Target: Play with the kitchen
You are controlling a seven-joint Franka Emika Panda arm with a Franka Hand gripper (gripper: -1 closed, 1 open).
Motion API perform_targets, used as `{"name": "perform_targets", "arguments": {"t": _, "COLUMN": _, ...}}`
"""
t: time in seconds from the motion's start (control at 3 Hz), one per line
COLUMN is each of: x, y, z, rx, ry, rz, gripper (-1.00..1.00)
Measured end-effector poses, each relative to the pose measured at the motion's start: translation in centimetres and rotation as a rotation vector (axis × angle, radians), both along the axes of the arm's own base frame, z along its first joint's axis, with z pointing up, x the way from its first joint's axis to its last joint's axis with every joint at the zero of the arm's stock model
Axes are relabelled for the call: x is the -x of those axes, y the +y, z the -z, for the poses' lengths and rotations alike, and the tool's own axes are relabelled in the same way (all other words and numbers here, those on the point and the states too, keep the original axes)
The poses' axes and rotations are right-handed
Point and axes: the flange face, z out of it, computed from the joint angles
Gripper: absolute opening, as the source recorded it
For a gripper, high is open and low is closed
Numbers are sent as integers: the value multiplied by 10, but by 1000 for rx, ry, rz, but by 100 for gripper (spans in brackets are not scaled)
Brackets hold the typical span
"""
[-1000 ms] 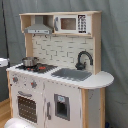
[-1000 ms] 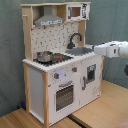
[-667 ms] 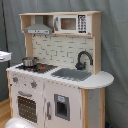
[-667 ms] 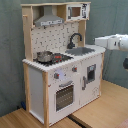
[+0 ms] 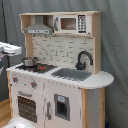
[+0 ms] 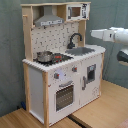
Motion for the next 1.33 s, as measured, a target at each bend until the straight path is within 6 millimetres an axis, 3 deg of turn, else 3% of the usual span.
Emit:
{"name": "perform_targets", "arguments": {"t": 0.67, "x": -44, "y": -28, "z": -16, "rx": 12, "ry": -31, "rz": 5, "gripper": 100}}
{"name": "perform_targets", "arguments": {"t": 1.33, "x": -74, "y": -65, "z": -45, "rx": 38, "ry": -59, "rz": -5, "gripper": 100}}
